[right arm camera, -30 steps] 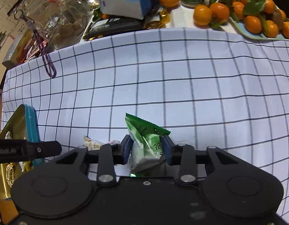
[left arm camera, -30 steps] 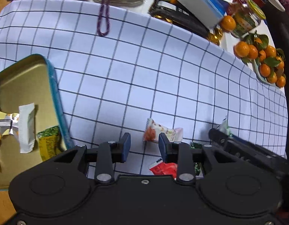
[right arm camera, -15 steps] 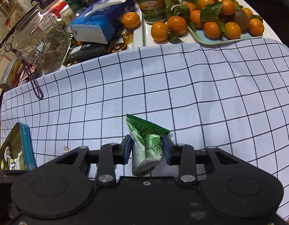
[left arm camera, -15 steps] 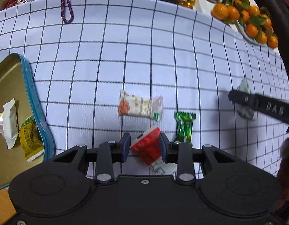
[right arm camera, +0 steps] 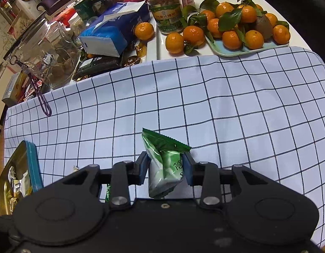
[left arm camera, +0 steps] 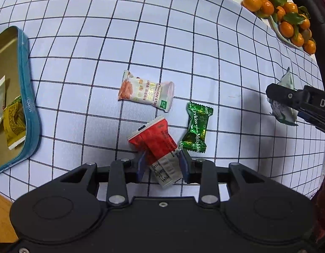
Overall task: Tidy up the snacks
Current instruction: 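Close the left gripper on the red-and-white packet and lift it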
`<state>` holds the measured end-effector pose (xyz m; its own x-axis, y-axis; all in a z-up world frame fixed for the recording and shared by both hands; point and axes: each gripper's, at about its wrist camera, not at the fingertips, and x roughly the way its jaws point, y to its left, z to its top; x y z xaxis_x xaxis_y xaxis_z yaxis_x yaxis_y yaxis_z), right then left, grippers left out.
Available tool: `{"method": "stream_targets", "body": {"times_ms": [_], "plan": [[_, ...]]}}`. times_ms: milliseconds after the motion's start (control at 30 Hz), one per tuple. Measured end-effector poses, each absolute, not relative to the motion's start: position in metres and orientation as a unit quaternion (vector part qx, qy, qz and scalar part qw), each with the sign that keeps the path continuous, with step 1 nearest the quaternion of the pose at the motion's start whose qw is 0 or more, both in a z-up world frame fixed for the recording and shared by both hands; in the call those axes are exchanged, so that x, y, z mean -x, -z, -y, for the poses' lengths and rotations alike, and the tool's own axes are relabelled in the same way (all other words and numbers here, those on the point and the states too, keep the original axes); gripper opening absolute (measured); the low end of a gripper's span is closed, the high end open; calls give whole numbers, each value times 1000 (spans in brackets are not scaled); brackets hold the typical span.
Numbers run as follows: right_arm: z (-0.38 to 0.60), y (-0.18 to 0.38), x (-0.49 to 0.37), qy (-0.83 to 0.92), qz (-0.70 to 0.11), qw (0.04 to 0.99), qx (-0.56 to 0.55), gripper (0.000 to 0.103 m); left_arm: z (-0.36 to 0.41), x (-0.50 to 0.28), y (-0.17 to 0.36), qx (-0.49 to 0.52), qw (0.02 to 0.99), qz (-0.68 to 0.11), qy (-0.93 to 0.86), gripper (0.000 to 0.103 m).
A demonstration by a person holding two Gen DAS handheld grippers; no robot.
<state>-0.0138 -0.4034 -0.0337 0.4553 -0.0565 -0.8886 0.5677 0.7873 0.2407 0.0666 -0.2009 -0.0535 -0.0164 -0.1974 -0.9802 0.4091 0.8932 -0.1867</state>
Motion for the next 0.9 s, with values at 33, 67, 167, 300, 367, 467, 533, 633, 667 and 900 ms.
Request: {"method": "stream_targets", "body": {"times_ms": [33, 67, 167, 300, 367, 467, 533, 633, 667, 900], "plan": [[404, 34, 14, 192, -485, 811, -263, 37, 200, -67, 54, -77, 697, -680, 213, 45], [403, 34, 14, 191, -486, 811, -263, 37, 200, -67, 54, -74, 698, -682, 206, 45], [401, 34, 14, 189, -488, 811, -261, 37, 196, -68, 58, -61, 688, -695, 198, 45], [401, 35, 13, 189, -488, 811, -260, 37, 191, -70, 61, -40, 683, -704, 194, 49], [400, 35, 12, 189, -489, 811, -260, 37, 190, -71, 59, -37, 687, -700, 192, 49], [400, 36, 12, 187, -491, 810, -260, 37, 195, -72, 61, -33, 688, -700, 190, 52], [401, 37, 11, 186, -493, 809, -260, 37, 199, -72, 61, -35, 690, -698, 191, 52], [402, 37, 12, 185, -494, 809, -260, 37, 209, -71, 61, -50, 702, -685, 190, 52], [402, 38, 12, 185, -494, 809, -260, 37, 211, -70, 62, -54, 703, -683, 191, 52], [404, 43, 15, 184, -504, 803, -259, 37, 223, -67, 66, -83, 708, -673, 197, 49]]}}
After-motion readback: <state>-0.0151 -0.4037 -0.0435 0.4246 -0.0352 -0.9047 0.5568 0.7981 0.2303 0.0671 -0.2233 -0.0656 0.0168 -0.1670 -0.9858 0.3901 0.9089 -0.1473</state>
